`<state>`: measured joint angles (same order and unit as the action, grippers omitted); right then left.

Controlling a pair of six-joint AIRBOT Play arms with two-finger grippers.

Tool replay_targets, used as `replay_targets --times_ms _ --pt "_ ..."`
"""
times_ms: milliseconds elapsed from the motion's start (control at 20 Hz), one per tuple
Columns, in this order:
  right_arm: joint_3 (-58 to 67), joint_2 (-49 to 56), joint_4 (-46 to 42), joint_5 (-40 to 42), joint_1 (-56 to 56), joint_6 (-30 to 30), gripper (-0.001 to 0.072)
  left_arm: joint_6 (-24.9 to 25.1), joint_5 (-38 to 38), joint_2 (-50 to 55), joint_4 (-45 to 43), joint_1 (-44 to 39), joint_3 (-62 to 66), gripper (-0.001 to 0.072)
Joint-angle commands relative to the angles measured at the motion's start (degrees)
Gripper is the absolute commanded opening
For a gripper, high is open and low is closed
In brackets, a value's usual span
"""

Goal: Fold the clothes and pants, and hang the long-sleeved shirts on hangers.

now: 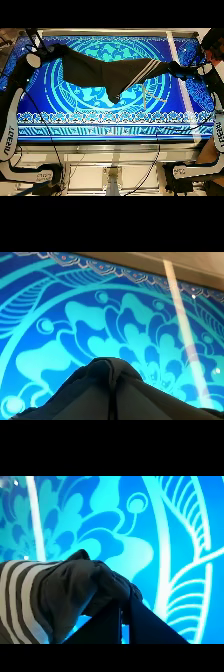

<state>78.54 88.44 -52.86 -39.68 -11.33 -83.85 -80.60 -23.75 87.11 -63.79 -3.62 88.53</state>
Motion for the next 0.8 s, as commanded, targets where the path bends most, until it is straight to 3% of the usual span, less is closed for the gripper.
replay_targets --times_ms 0,400,500,750 --pt "2.6 -0.1 7.4 1.3 0.1 -0.1 0.0016 0.0 0.6 1.2 0.4 -0.5 6.7 0.0001" --pt "15.8 -0.1 7.2 12.7 3.9 1.0 0.0017 0.0 -1.1 9.7 4.5 -4.0 23.2 0.0001" --pt "16.7 -0.1 4.1 11.7 3.9 1.0 0.0017 0.0 -3.9 10.1 4.2 -4.4 23.3 0.0001" --pt "16.2 0.0 -14.5 -2.2 3.8 -0.8 0.0014 0.0 -23.3 15.6 2.1 -4.4 23.3 0.0001"
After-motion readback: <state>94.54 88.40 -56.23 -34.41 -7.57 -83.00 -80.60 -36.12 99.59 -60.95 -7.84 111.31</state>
